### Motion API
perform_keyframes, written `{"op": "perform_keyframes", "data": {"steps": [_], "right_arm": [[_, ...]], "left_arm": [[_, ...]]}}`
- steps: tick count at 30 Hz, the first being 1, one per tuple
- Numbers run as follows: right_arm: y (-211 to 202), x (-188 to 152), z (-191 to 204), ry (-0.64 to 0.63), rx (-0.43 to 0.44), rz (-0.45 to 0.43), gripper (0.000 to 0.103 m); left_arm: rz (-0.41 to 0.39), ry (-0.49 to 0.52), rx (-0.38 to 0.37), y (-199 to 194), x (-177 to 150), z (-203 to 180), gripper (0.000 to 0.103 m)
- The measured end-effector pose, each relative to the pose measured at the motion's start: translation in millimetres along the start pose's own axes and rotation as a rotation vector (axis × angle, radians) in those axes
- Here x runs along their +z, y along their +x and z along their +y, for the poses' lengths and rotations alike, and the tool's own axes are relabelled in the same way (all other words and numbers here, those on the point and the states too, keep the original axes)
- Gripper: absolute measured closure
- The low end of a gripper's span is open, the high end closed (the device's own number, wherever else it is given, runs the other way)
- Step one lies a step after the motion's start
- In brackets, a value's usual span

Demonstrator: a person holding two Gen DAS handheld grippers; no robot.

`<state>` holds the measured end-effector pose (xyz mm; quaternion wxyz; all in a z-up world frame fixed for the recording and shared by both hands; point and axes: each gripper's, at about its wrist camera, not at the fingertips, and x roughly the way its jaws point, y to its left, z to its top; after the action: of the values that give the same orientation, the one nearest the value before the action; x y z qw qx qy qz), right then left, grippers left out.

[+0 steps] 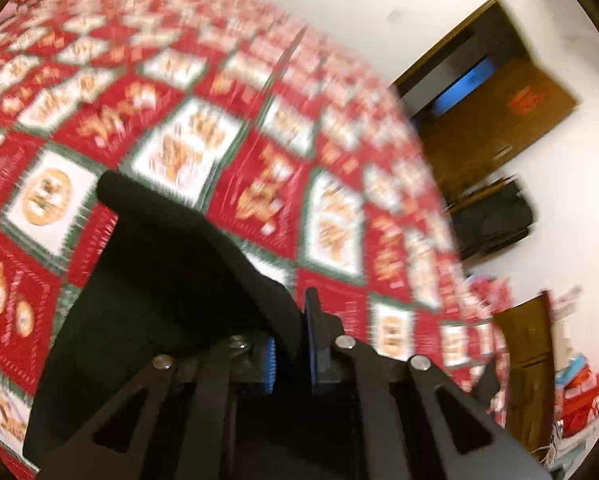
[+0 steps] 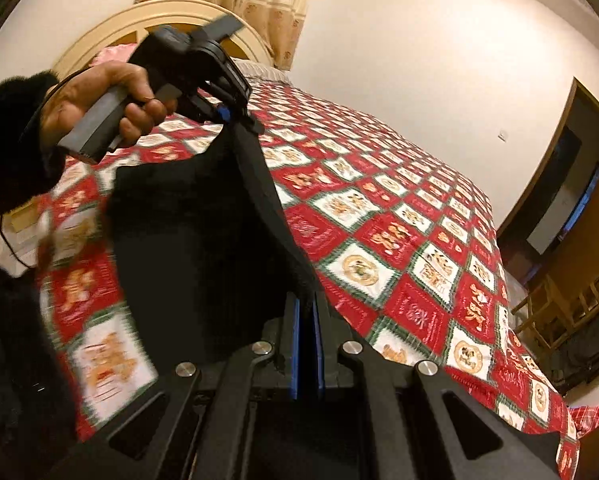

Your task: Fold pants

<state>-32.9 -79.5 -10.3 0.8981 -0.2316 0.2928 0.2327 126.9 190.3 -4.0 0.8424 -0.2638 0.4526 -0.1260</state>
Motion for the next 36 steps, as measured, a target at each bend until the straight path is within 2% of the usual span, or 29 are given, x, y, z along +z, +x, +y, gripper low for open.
{"op": "perform_keyframes", "data": {"steps": [4, 6, 10, 12, 17, 19, 21, 23, 25, 26, 27, 28, 29, 31, 33, 36], "right_arm": [[-17, -12, 25, -0.023, 0.026, 0.010, 0.097], [-14, -24, 39, -0.030, 0.039, 0.045, 0.097], [0, -45, 54, -0.041, 0.062, 0.101, 0.097], [7, -53, 59, -0.047, 0.064, 0.123, 0.097], [23, -67, 62, -0.048, 0.061, 0.162, 0.097], [28, -69, 64, -0.049, 0.065, 0.173, 0.097], [29, -71, 65, -0.043, 0.064, 0.171, 0.096], [31, -71, 60, -0.016, 0.071, 0.172, 0.091], [33, -71, 55, 0.024, 0.079, 0.180, 0.073], [33, -71, 52, 0.039, 0.078, 0.186, 0.066], [33, -70, 48, 0.061, 0.078, 0.194, 0.052], [33, -71, 43, 0.085, 0.085, 0.201, 0.046], [32, -72, 38, 0.110, 0.097, 0.206, 0.046], [28, -71, 29, 0.158, 0.101, 0.201, 0.046], [19, -65, 18, 0.218, 0.107, 0.166, 0.046], [7, -48, 4, 0.294, 0.152, 0.089, 0.046]], "left_arm": [[-0.125, 0.055, -0.045, -48, -35, 0, 0.091], [-0.180, 0.066, -0.041, -60, -53, 6, 0.091], [-0.241, 0.089, 0.045, -63, -96, 23, 0.091], [-0.250, 0.097, 0.085, -61, -105, 35, 0.091], [-0.211, 0.101, 0.237, -42, -125, 57, 0.091], [-0.187, 0.065, 0.261, -37, -129, 69, 0.086], [-0.154, 0.045, 0.297, -34, -130, 79, 0.063], [-0.153, 0.023, 0.270, -42, -130, 87, 0.060], [-0.152, 0.007, 0.251, -52, -125, 92, 0.058], [-0.155, 0.008, 0.273, -58, -122, 92, 0.052], [-0.170, 0.022, 0.314, -64, -121, 90, 0.040], [-0.199, 0.049, 0.360, -72, -117, 87, 0.036], [-0.231, 0.077, 0.386, -81, -114, 84, 0.032], [-0.287, 0.121, 0.431, -97, -107, 79, 0.032], [-0.329, 0.137, 0.506, -109, -97, 80, 0.032], [-0.354, 0.125, 0.518, -120, -86, 88, 0.032]]}}
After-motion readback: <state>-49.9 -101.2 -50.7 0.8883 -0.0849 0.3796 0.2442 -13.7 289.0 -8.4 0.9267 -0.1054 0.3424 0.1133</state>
